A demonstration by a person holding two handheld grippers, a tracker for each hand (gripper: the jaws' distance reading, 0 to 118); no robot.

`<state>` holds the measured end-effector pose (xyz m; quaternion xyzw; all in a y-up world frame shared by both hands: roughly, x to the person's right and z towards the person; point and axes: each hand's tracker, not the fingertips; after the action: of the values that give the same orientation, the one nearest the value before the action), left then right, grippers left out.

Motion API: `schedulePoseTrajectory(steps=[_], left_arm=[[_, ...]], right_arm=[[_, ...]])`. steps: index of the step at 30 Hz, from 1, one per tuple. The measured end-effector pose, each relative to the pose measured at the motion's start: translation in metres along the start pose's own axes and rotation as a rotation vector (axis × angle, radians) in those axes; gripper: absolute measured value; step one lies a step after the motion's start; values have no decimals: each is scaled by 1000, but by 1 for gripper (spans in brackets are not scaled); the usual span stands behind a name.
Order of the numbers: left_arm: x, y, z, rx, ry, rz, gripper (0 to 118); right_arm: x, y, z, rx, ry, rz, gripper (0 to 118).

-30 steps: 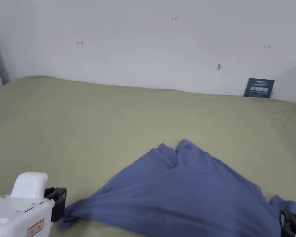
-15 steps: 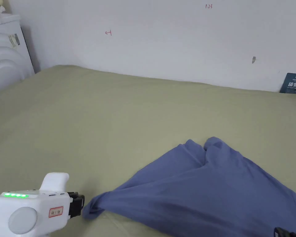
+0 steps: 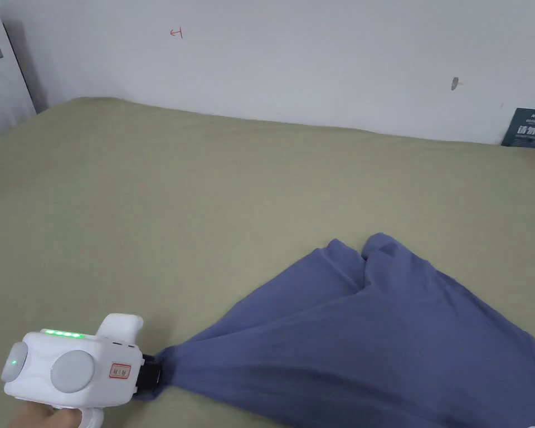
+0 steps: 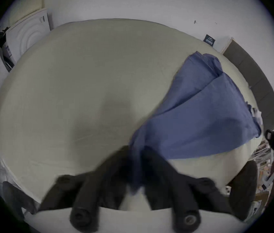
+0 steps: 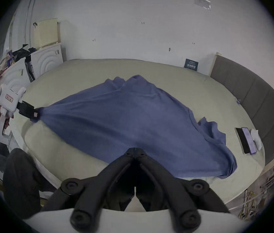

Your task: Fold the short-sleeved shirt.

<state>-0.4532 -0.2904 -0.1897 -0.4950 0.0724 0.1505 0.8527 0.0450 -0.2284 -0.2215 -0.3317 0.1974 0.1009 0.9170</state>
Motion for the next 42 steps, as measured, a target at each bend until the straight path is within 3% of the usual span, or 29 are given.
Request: schedulePoseTrajectory(steps=[9,16,22,23,24,25,26,35,36,37,38,39,40,41,42], left_arm=[[-5,1,-3,0,25,-25,5],[12,-3,5,3,27,-41,5],[11,-3,7,9,26,-48,5],[12,-3,7,9,27,-51,5],[13,-3,7,9,29,-53,5],[14,-4,8,11,31,-57,5],[16,-4,9,12,35,-62,5],[20,0,7,10,44,-83,5],[20,1,6,7,42,-81,5],[20,1,6,3,43,-80,5],[17,1,5,3,44,-81,5],[16,1,5,3,45,-81,5],[16,1,5,2,45,-83,5],[16,2,6,0,44,-80,5],[15,3,7,2,36,-73,5]], right_arm=[[27,29,-40,-37,4,-77,1],[80,110,-151,-86,-19,1,1],[113,183,-252,-161,36,12,1],[118,192,-263,-173,60,7,6],[121,200,-273,-188,64,1,28],[127,207,-285,-206,96,-20,75],[127,212,-293,-201,124,-45,84],[109,197,-354,-467,115,73,83],[107,199,-348,-383,111,95,83],[105,206,-345,-411,104,73,81],[104,213,-341,-425,80,44,73],[103,213,-334,-425,78,33,48],[101,214,-328,-420,61,74,4],[100,218,-320,-380,24,129,4],[100,222,-307,-372,41,98,4]])
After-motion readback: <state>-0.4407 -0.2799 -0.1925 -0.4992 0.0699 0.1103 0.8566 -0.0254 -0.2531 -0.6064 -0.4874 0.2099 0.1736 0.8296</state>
